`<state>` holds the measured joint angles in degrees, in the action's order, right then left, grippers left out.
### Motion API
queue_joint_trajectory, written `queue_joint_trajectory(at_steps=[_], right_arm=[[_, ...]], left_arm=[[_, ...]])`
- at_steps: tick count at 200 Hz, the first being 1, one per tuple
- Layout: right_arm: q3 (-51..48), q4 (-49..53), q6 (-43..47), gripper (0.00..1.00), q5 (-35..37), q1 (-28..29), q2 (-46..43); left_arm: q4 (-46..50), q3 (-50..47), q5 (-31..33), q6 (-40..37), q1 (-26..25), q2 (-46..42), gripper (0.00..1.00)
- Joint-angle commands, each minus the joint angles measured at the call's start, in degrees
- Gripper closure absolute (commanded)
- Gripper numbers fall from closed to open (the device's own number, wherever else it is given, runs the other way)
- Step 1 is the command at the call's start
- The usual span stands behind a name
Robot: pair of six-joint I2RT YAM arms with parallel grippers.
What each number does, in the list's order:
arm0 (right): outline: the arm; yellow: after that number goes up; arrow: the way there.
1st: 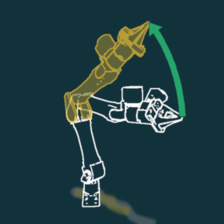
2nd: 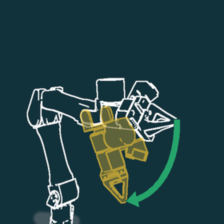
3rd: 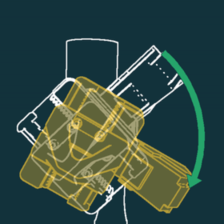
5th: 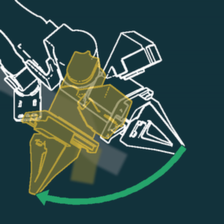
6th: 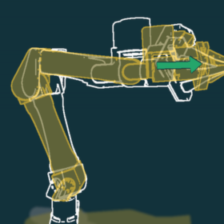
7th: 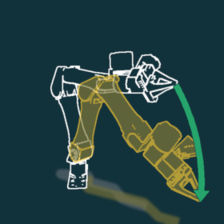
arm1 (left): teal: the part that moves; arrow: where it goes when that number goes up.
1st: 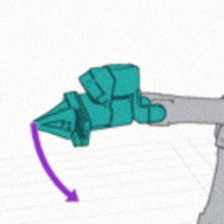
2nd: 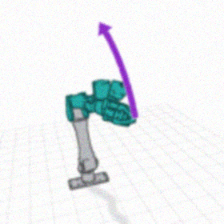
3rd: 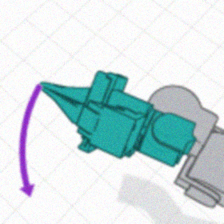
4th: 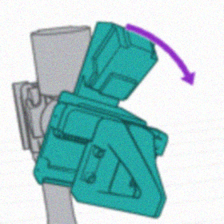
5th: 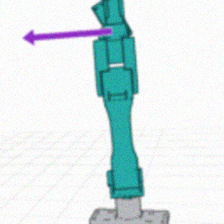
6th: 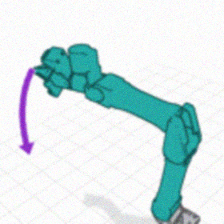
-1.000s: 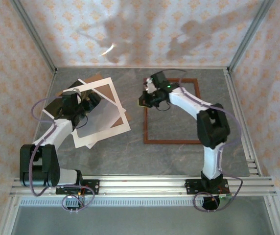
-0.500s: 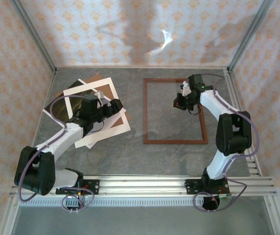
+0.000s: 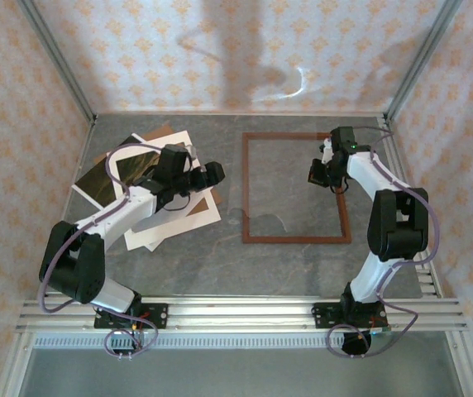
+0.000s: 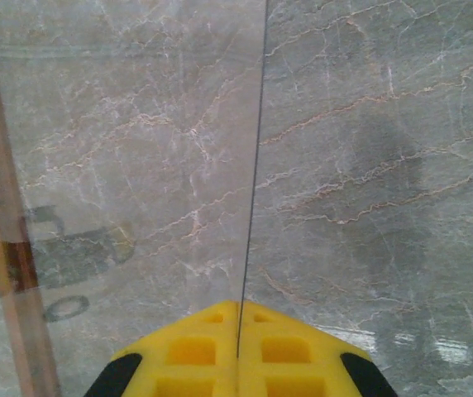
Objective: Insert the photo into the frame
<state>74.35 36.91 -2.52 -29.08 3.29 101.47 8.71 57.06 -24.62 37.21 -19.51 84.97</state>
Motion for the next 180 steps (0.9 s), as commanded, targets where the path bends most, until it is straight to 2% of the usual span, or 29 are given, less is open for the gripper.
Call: queue_joint_trajectory(at_steps=[1,86,180], right_arm=[[0.18,1.85,2.76,1.00,1.55,0.08,1.49],[2.14,4.31,9.41,1.00,1.14,0.05,2.46],[2.95,6.18,9.92,1.00,2.34,-0.13,3.60]], left_arm=[[5.94,2.47,1.59,-4.40,-0.44,1.67,0.04],[7.21,4.07,1.25,-6.27,-0.62,3.32,0.04],[8.90,4.25,1.55,-6.27,-1.23,3.58,0.04]])
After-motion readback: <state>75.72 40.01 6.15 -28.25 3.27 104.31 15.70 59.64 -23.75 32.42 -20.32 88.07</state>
